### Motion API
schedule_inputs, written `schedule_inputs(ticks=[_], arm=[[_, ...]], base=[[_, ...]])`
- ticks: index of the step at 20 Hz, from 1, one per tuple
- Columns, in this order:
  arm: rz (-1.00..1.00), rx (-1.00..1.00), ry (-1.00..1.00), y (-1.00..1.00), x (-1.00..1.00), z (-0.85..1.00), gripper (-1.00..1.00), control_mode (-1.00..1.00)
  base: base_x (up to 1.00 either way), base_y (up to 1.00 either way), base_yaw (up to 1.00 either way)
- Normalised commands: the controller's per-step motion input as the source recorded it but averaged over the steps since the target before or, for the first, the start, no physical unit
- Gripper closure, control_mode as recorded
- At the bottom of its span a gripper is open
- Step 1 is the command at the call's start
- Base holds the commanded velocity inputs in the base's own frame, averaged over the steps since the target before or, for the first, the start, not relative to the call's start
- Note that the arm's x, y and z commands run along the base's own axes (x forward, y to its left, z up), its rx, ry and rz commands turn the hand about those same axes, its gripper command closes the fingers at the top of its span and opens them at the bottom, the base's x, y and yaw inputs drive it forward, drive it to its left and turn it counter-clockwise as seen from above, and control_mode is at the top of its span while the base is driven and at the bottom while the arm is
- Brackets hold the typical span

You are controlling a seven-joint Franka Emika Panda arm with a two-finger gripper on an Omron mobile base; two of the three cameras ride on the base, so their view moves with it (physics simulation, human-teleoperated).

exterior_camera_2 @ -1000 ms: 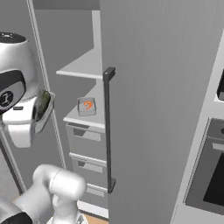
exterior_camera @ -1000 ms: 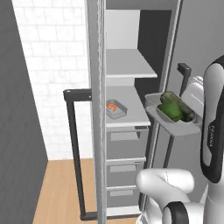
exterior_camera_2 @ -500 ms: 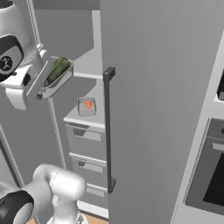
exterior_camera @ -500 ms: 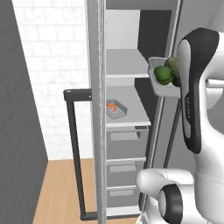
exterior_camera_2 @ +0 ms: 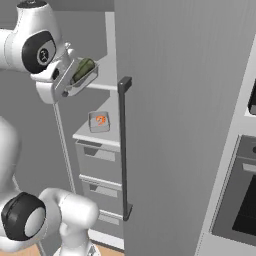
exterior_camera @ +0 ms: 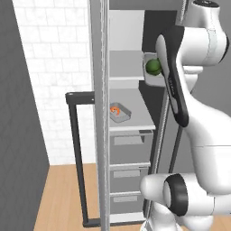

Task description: Take the meat container that has the shrimp and place it on the second highest rack of the freezer. Then take the vegetable container that has the avocado and cucumber and place it on the highest rack of the freezer.

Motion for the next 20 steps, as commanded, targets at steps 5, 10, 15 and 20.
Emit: schedule_inputs(ticks=[5, 10, 15, 20], arm=[[0.02, -0.09, -0.17, 0.0, 0.82, -0.56, 1.0, -1.0], [0.0, -0.06, -0.13, 0.0, 0.92, -0.15, 1.0, -1.0], [-0.01, -0.01, 0.0, 0.0, 1.0, 0.0, 1.0, -1.0], [-0.04, -0.01, 0.0, 0.0, 1.0, 0.0, 1.0, -1.0]], base=[[0.0, 0.0, 0.0], [0.0, 0.0, 0.0], [0.0, 0.0, 0.0], [0.0, 0.0, 0.0]])
